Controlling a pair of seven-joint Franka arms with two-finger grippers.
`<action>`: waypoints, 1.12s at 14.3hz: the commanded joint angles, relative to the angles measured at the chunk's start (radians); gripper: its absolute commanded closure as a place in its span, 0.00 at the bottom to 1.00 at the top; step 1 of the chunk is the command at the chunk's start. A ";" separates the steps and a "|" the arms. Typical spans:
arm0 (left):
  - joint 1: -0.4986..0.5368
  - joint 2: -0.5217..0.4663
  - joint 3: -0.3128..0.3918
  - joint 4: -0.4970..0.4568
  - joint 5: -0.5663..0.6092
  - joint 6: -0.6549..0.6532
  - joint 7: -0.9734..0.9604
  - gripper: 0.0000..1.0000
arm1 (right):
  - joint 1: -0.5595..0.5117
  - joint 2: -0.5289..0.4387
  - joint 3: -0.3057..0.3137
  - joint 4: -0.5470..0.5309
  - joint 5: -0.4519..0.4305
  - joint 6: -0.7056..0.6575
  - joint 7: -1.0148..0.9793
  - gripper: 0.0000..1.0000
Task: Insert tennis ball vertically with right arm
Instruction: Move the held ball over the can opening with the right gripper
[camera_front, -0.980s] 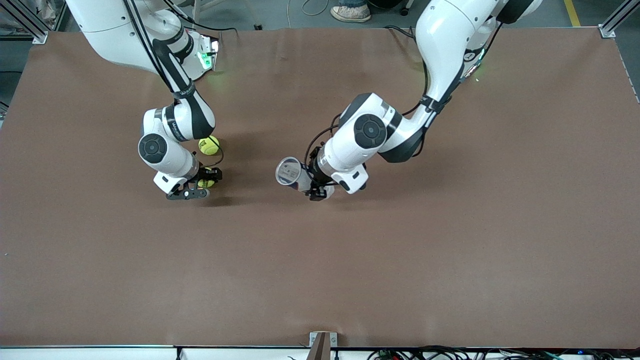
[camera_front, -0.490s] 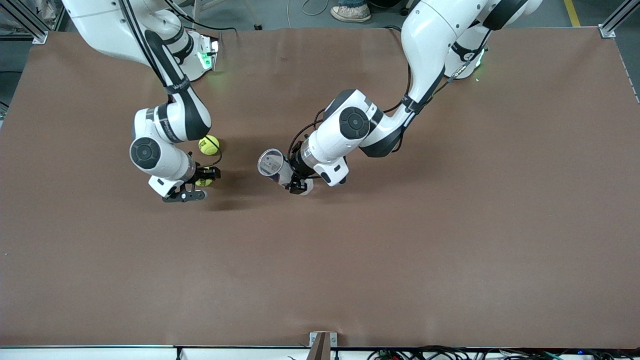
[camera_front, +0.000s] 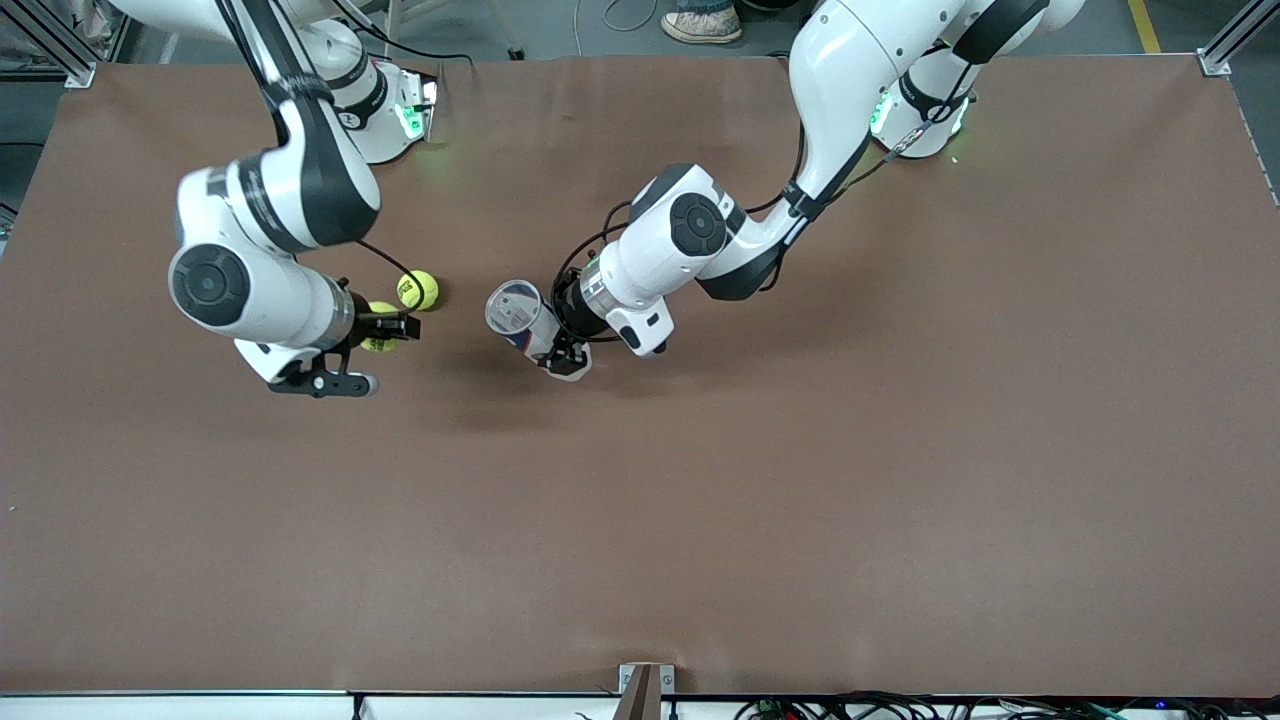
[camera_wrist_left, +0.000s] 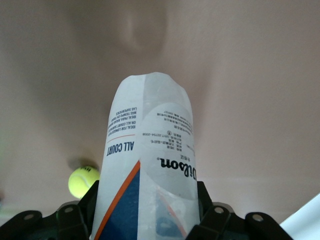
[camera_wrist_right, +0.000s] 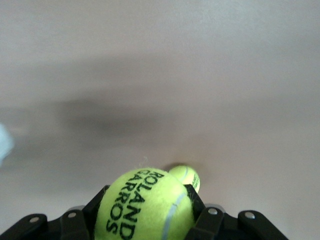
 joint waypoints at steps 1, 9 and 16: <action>-0.007 0.020 -0.023 0.023 -0.039 0.020 0.018 0.24 | 0.052 0.005 0.000 0.174 0.037 -0.165 0.149 0.58; -0.033 0.020 -0.028 0.023 -0.053 0.024 0.021 0.24 | 0.127 0.019 -0.001 0.245 0.161 -0.100 0.380 0.58; -0.035 0.044 -0.027 0.024 -0.056 0.038 0.063 0.24 | 0.181 0.044 -0.001 0.220 0.157 -0.044 0.421 0.57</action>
